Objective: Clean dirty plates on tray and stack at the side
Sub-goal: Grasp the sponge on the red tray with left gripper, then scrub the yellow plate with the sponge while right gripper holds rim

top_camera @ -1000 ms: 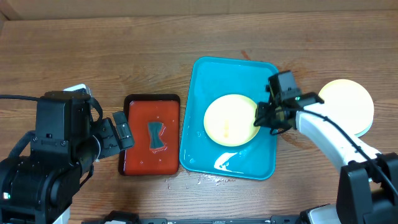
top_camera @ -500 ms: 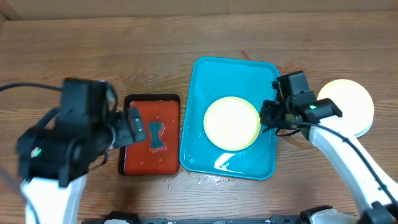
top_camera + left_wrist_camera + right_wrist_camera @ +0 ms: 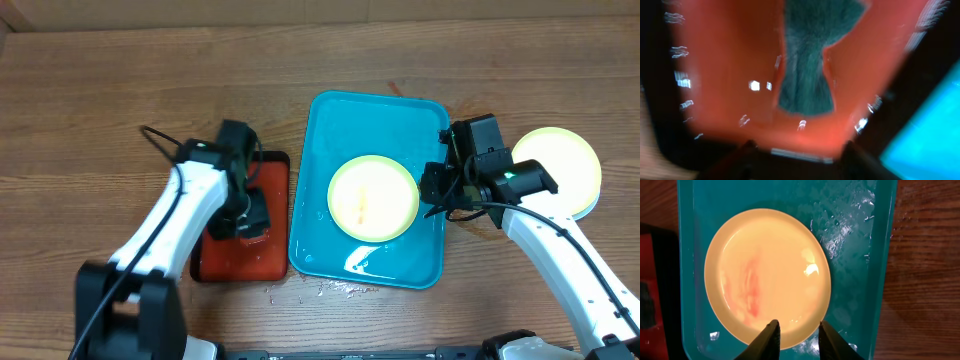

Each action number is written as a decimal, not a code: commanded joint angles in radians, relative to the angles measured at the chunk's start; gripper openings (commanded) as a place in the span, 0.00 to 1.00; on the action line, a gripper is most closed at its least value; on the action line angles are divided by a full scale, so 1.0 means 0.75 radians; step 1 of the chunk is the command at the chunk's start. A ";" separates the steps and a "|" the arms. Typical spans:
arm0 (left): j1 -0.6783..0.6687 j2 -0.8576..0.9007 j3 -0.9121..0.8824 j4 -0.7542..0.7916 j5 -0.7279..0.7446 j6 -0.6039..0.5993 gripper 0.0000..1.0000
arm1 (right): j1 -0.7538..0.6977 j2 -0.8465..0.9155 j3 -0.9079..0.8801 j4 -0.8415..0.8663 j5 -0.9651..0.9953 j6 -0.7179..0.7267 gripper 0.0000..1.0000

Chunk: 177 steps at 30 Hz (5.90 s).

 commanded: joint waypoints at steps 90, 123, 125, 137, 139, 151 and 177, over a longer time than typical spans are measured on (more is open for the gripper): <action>-0.033 -0.151 0.662 -0.253 -0.166 0.141 0.04 | 0.001 0.410 0.010 0.162 0.049 -0.116 0.36; -0.508 0.550 0.497 0.338 0.073 -0.205 0.04 | 0.048 0.552 0.010 0.183 -0.103 -0.116 0.04; -0.499 0.557 0.498 0.290 -0.027 -0.208 0.04 | 0.048 0.552 0.010 0.179 -0.103 -0.116 0.04; -0.493 0.588 0.497 0.415 0.016 -0.152 0.04 | 0.048 0.552 0.010 0.168 -0.103 -0.116 0.04; -0.502 0.631 0.497 0.531 0.325 -0.119 0.04 | 0.048 0.552 0.010 0.164 -0.103 -0.116 0.04; -0.524 0.714 0.498 0.539 0.740 -0.112 0.04 | 0.048 0.552 0.010 0.154 -0.102 -0.116 0.04; -0.405 0.701 0.616 0.271 0.138 -0.119 0.04 | 0.048 0.552 0.010 0.164 -0.102 -0.116 0.04</action>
